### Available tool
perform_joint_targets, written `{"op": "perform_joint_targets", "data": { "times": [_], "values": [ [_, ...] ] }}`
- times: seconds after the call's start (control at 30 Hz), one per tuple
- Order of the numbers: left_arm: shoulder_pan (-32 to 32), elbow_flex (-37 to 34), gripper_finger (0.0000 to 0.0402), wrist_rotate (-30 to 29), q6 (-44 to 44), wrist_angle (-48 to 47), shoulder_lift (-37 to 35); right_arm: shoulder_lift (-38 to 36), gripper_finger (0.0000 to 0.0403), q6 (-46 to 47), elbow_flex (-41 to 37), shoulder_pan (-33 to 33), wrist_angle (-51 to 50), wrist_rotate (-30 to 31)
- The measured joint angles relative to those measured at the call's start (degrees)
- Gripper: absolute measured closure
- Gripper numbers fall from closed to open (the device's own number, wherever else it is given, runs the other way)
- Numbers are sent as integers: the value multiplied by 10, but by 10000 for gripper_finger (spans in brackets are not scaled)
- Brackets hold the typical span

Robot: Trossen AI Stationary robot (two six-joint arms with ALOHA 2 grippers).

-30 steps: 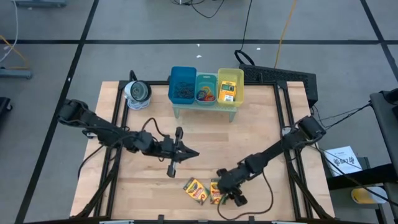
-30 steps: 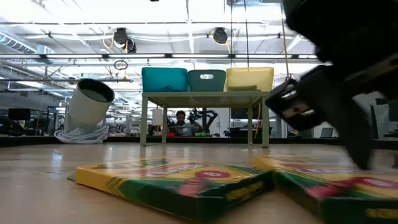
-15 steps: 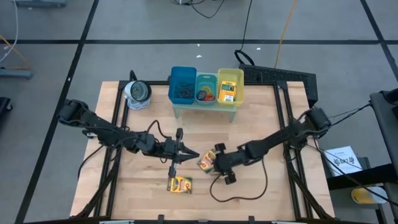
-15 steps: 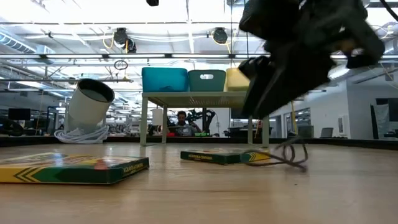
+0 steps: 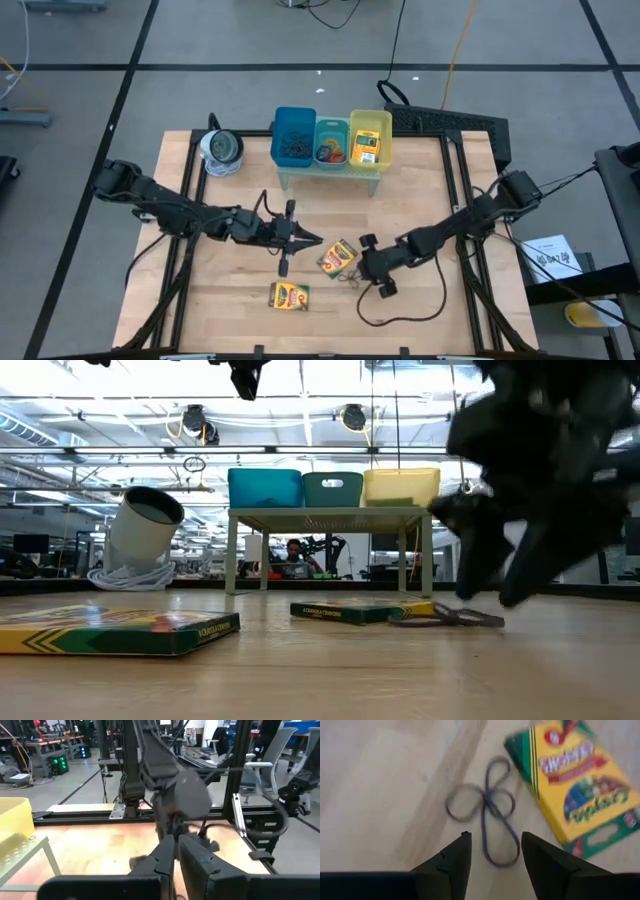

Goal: Pick & Place Office Desk Supplies
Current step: Put the purple rubber band into the blue bin on the shelf

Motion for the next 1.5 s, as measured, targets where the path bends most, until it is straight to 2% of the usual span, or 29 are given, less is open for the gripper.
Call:
{"op": "perform_joint_targets", "data": {
  "times": [0.13, 0.33, 0.47, 0.67, 0.73, 0.9, 1.07, 1.17, 1.3, 1.4, 1.5],
  "values": [
    [5, 0, 364, 0, -5, 1, 0, 35, 224, 0, -27, -16, 80, -32],
    [12, 0, 364, 0, -27, 0, 0, 69, 232, -13, -30, -29, 95, -32],
    [15, 0, 364, 0, -28, 0, 0, 70, 277, -14, -30, -35, 90, -28],
    [15, 0, 364, 0, -25, 0, 0, 66, 385, -33, -30, -48, 90, -31],
    [15, 0, 364, 0, -25, 0, 0, 62, 395, -34, -30, -51, 90, -32],
    [16, 0, 364, -1, -17, 1, 0, 8, 401, -67, -35, -51, 64, -28],
    [19, 0, 364, -62, -18, 20, 0, -94, 402, -94, -32, -51, 73, -11],
    [25, 0, 363, -70, -23, 20, 0, -146, 402, -119, -32, -52, 77, 18],
    [34, 0, 333, -70, -45, 20, 0, -202, 402, -156, -32, -51, 90, 57],
    [34, 0, 286, -69, -64, 22, 7, -221, 402, -186, -32, -53, 107, 119],
    [34, 0, 225, -69, -67, 29, 19, -227, 403, -207, -32, -62, 143, 139]
  ]
}}
